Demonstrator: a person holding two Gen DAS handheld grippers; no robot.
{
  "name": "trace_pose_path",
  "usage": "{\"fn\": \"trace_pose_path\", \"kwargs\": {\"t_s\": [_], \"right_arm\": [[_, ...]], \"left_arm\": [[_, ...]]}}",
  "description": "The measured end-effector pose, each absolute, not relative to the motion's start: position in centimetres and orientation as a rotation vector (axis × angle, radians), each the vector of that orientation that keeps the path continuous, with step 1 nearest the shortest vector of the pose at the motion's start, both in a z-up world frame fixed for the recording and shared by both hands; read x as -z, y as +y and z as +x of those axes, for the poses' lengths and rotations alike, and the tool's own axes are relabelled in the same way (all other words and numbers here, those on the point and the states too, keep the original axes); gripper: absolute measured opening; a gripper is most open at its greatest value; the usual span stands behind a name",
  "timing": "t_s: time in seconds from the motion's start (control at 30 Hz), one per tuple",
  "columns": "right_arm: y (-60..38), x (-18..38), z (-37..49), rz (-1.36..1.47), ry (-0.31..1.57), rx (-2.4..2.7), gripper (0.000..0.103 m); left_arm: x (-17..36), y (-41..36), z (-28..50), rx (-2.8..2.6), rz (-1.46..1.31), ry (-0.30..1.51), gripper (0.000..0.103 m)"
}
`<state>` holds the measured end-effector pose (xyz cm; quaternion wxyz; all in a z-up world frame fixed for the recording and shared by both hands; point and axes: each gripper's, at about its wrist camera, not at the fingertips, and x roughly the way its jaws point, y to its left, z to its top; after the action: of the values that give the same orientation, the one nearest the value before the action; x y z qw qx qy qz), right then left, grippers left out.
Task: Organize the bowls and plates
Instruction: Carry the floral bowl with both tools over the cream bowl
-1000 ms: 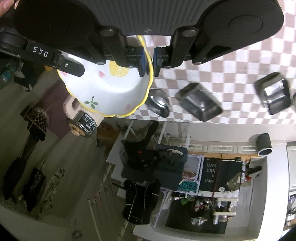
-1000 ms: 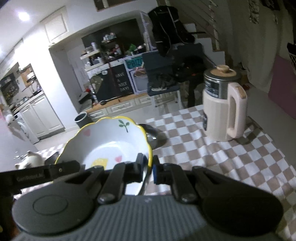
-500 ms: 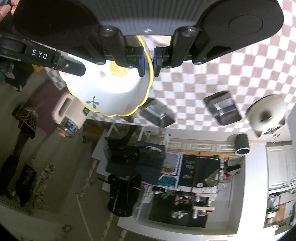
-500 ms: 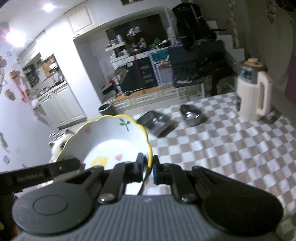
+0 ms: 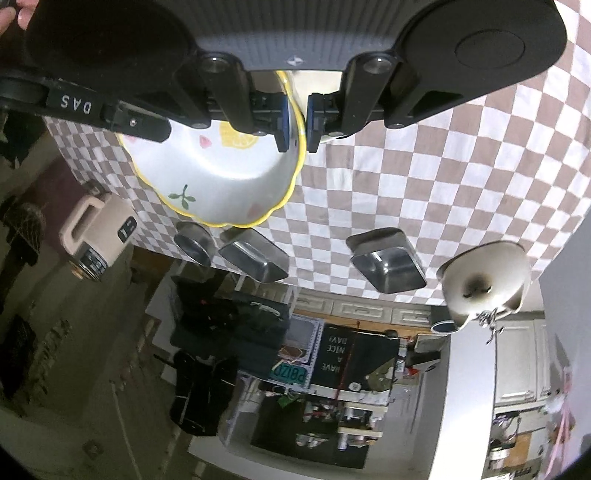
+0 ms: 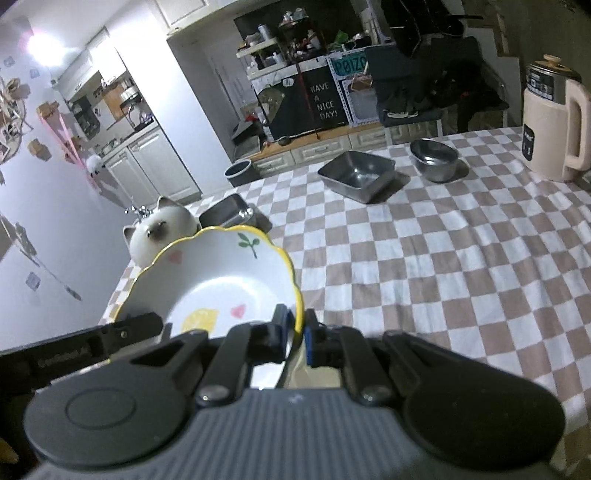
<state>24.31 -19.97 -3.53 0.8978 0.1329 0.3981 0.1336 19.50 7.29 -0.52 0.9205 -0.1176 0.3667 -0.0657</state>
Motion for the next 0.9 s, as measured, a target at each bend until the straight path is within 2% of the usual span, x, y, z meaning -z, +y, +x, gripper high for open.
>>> {"fn": "trace_pose_path", "kwargs": {"t_s": [0.27, 0.5, 0.9], "right_arm": [[-19.4, 5.0, 25.0, 0.264, 0.893, -0.277, 0.012], [-19.3, 6.7, 25.5, 0.293, 1.002, -0.257, 0.012], [-18.9, 7.7, 25.2, 0.256, 1.077, -0.243, 0.012]], "left_arm": [[2.3, 8.2, 19.9, 0.121, -0.241, 0.763, 0.009], [4.4, 8.6, 20.2, 0.113, -0.236, 0.826, 0.009], [6.5, 8.8, 20.9, 0.106, -0.245, 0.929, 0.009]]}}
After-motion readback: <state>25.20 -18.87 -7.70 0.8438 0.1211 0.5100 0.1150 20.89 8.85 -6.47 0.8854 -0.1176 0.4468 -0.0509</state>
